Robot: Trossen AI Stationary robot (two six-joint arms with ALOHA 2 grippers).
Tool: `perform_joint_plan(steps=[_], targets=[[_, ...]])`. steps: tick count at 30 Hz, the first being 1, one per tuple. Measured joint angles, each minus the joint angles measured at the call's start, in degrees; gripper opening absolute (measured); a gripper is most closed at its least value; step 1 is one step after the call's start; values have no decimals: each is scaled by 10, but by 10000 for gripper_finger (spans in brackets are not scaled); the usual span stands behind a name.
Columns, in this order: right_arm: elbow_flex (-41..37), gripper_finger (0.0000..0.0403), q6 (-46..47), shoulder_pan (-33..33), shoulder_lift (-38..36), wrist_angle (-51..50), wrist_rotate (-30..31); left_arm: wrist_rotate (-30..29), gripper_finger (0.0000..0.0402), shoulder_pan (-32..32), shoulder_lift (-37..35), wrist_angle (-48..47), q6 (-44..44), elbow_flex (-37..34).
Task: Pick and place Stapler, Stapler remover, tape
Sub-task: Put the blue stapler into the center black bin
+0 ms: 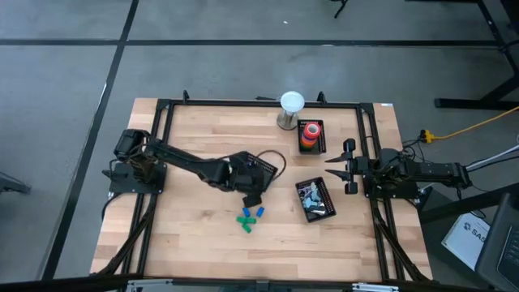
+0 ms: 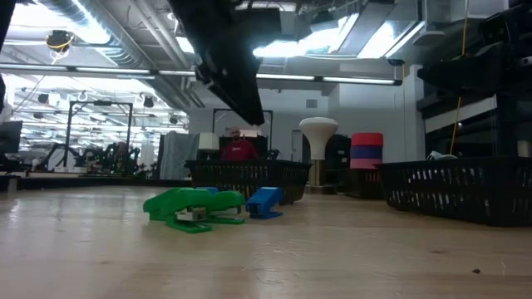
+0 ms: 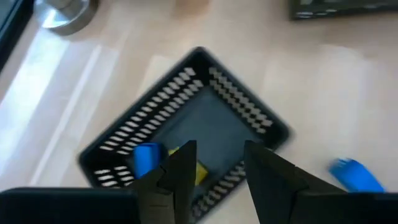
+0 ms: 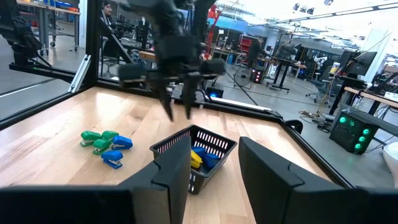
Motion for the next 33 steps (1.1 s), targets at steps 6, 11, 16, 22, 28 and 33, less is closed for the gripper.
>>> perform_joint_plan(steps=[6,11,16,22,28,33], targets=[[0,140,0,0,0,0,0,1,129,-56,0,0,5,3],[0,140,0,0,0,0,0,1,129,-108,0,-1,8,3],[0,140,0,0,0,0,0,1,129,-152,0,-1,-2,3],[0,140,0,0,0,0,0,1,129,-190,0,0,-34,3],[0,140,0,0,0,0,0,-2,129,-208,0,-2,-59,2],[0,140,0,0,0,0,0,-3,129,-209,0,-2,-63,2]])
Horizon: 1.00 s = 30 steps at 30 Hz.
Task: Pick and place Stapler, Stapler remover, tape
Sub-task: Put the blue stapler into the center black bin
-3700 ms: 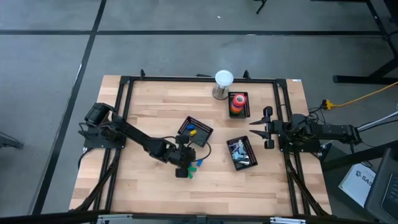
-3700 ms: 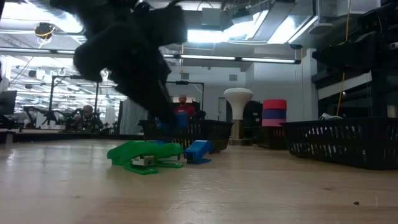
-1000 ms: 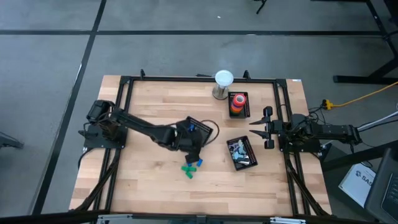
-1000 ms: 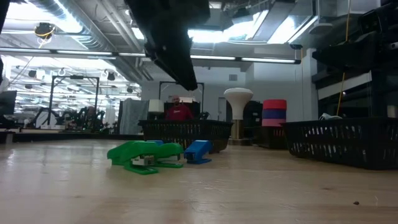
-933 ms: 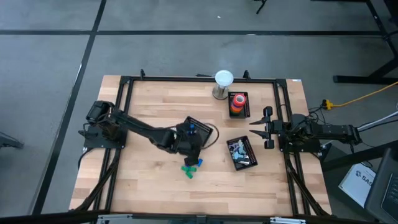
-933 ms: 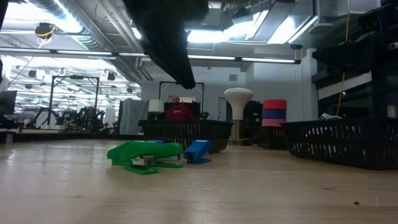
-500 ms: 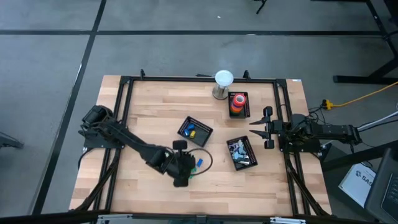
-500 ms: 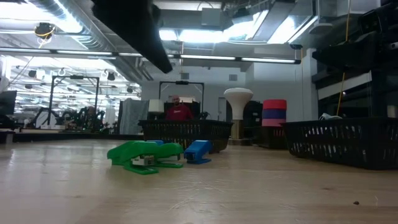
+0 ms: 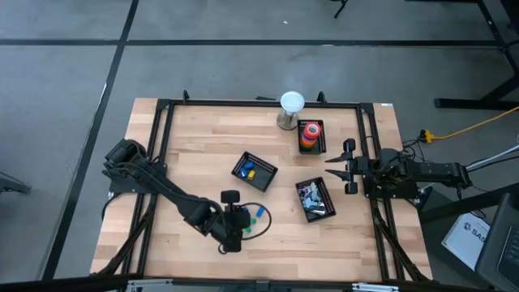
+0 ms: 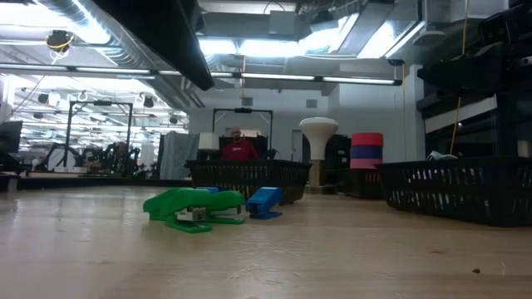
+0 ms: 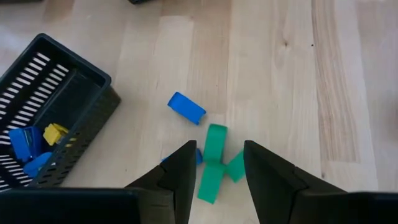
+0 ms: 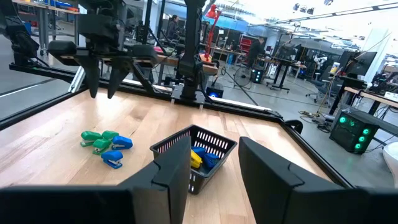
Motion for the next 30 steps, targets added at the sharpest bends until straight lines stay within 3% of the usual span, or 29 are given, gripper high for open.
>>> perform_joint_plan(steps=[11,22,30], targets=[[0,140,0,0,0,0,0,-8,131,1,8,-1,-13,-1],[0,140,0,0,0,0,0,-15,128,14,71,-6,6,-1],[0,140,0,0,0,0,0,46,127,31,83,-10,6,-1]])
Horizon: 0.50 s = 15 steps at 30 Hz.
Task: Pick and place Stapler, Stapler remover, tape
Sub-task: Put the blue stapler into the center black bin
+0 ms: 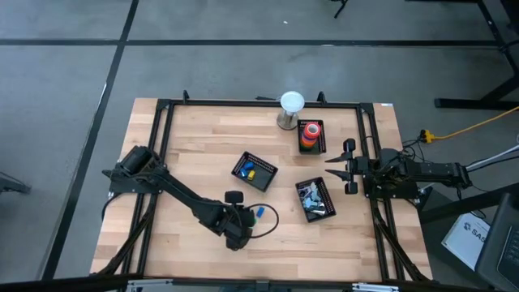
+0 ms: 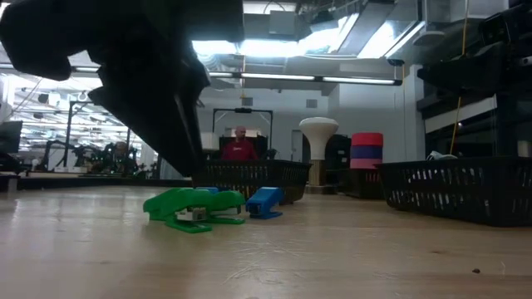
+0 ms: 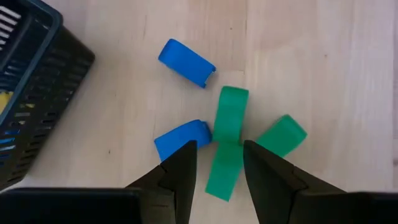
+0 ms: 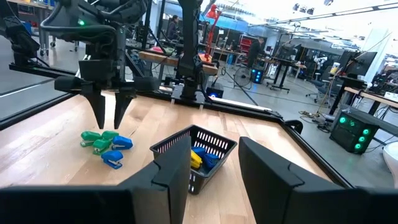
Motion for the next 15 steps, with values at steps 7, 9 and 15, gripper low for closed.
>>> perform_joint_plan(steps=[7,9,15], targets=[[0,140,0,0,0,0,0,-31,128,2,0,-7,9,0],[0,140,0,0,0,0,0,-32,127,4,0,-7,19,0],[0,140,0,0,0,0,0,-24,127,19,0,-15,110,0]])
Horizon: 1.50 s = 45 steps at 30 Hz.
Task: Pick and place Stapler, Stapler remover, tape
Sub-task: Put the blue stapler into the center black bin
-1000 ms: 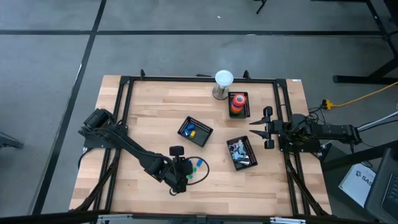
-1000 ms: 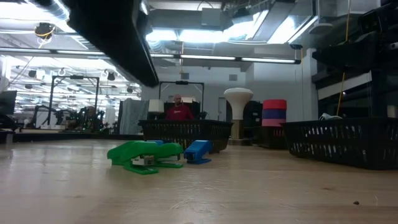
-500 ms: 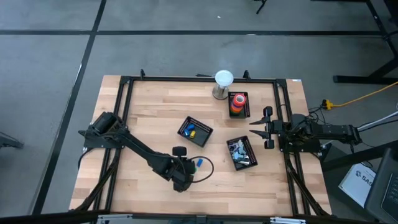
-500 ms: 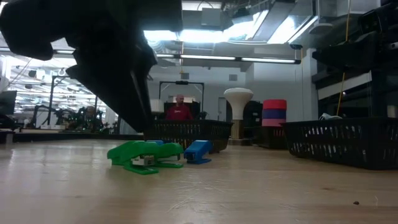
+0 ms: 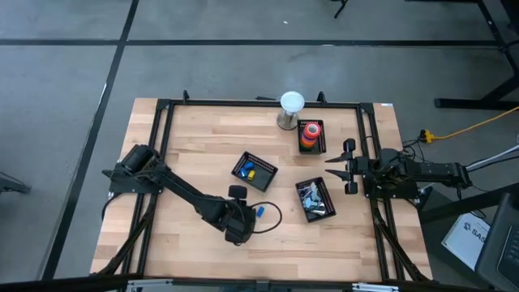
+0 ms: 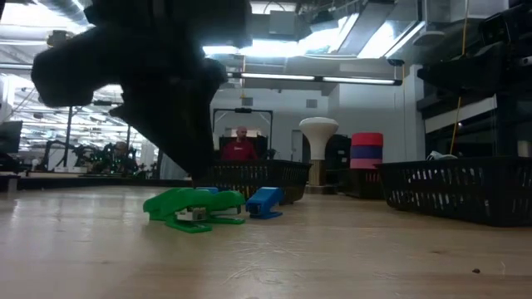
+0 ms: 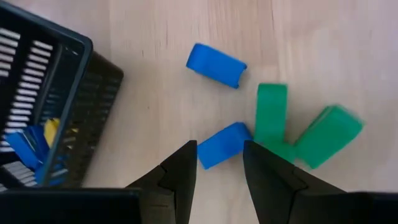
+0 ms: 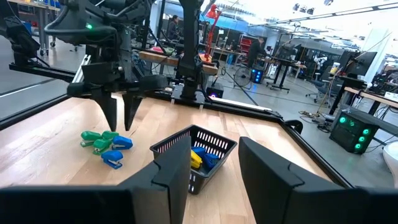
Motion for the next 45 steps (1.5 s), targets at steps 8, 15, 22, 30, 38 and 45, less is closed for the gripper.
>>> perform_joint_plan(steps=[8,15,22,30,38,45], targets=[[0,140,0,0,0,0,0,27,127,22,1,-43,169,0],[0,140,0,0,0,0,0,65,127,43,1,-39,313,0],[0,140,0,0,0,0,0,97,127,58,1,-19,384,0],[0,140,0,0,0,0,0,129,127,66,1,-2,437,0],[0,140,0,0,0,0,0,150,127,69,11,-1,437,1],[0,140,0,0,0,0,0,160,127,72,45,18,442,3]])
